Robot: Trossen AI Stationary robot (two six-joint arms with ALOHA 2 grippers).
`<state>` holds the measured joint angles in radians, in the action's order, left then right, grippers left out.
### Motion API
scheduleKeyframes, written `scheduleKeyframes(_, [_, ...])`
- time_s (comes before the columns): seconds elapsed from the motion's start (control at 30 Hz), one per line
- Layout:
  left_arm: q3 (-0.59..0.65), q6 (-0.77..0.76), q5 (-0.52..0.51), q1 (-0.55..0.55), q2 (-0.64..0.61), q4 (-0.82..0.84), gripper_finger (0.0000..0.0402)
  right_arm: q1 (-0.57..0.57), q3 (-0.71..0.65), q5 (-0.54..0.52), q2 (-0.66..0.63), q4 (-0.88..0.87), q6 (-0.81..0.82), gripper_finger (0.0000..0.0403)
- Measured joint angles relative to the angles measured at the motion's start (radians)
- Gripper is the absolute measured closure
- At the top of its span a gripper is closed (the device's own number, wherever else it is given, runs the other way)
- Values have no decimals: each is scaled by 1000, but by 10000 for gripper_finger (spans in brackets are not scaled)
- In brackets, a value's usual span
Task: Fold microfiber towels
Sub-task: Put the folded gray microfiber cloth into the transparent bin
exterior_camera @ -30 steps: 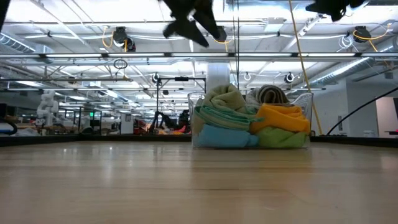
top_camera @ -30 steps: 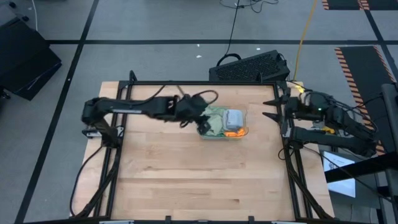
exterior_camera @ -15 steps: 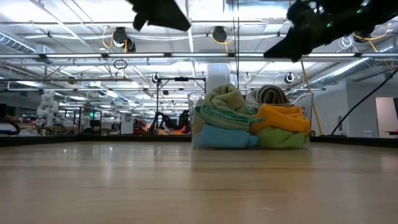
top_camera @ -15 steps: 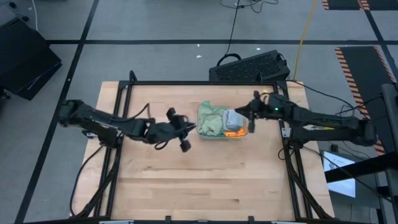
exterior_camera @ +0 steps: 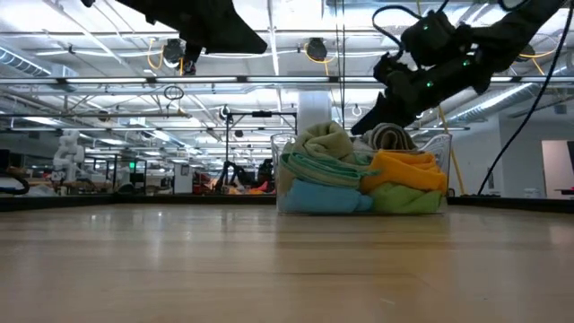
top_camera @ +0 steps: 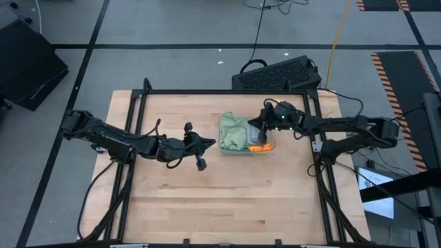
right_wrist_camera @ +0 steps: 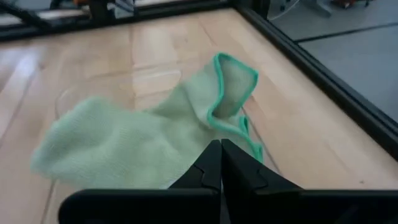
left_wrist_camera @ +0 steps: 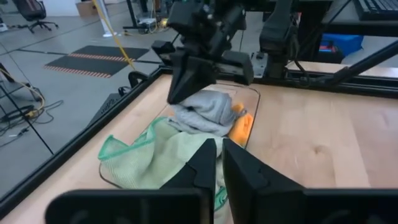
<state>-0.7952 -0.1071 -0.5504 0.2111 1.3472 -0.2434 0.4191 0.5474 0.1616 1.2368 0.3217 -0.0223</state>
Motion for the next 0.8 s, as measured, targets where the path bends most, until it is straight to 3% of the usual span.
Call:
scheduleKeyframes(0.4, [0,3,8,16,0,-23,371,-14,1,-1,165,136,15,403])
scheduleKeyframes(0.6, [0,78,3,27,0,-51,371,-51,0,0,77,126,37,403])
scheduleKeyframes(0.8, [0,259,-1,18,0,-54,371,-109,0,-2,-90,18,48,403])
